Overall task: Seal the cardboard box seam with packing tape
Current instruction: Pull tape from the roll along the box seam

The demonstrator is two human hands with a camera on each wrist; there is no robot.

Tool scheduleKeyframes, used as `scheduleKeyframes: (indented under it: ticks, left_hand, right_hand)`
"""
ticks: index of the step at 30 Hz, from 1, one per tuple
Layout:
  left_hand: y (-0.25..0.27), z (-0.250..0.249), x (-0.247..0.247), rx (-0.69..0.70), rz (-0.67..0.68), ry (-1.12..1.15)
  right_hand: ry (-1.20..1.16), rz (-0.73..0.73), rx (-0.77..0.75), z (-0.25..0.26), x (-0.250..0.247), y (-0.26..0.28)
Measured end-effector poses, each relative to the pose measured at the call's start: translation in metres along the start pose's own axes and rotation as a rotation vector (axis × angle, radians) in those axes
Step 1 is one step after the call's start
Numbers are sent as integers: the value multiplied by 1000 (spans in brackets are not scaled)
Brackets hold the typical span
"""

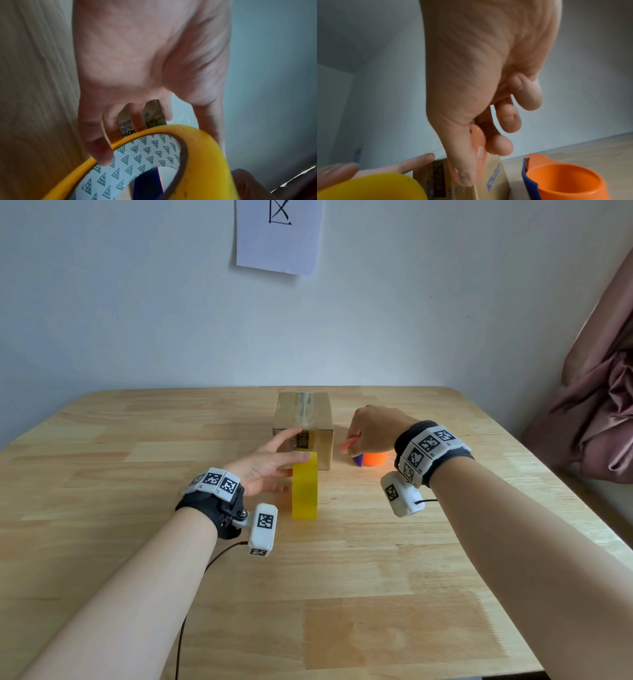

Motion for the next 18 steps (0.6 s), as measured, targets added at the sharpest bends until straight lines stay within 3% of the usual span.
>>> scheduleKeyframes:
  ticks: [4, 10, 15, 18]
  left_hand:
    - [2, 1, 0, 0, 3, 22]
    - [-4, 7, -3, -4, -19, 23]
    - [-3, 10, -4, -19, -32, 13]
    - [-1, 10, -3, -29, -34, 14]
  right_hand:
    - [-128, 45, 41, -3, 10, 2]
    - [-294, 337, 190, -26, 71, 29]
    - [-428, 377, 376, -48, 108, 43]
    - [-262, 364, 365, -48, 98, 39]
Point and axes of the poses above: each hand's wrist, its own y-axis away from the middle knuckle, its own x-axis out of the palm, z = x × y, the point moved 7 cm from there along -y, towards the middle knuckle, and after that the axes turned 12 degrees about -z, right-handed, at the moved point
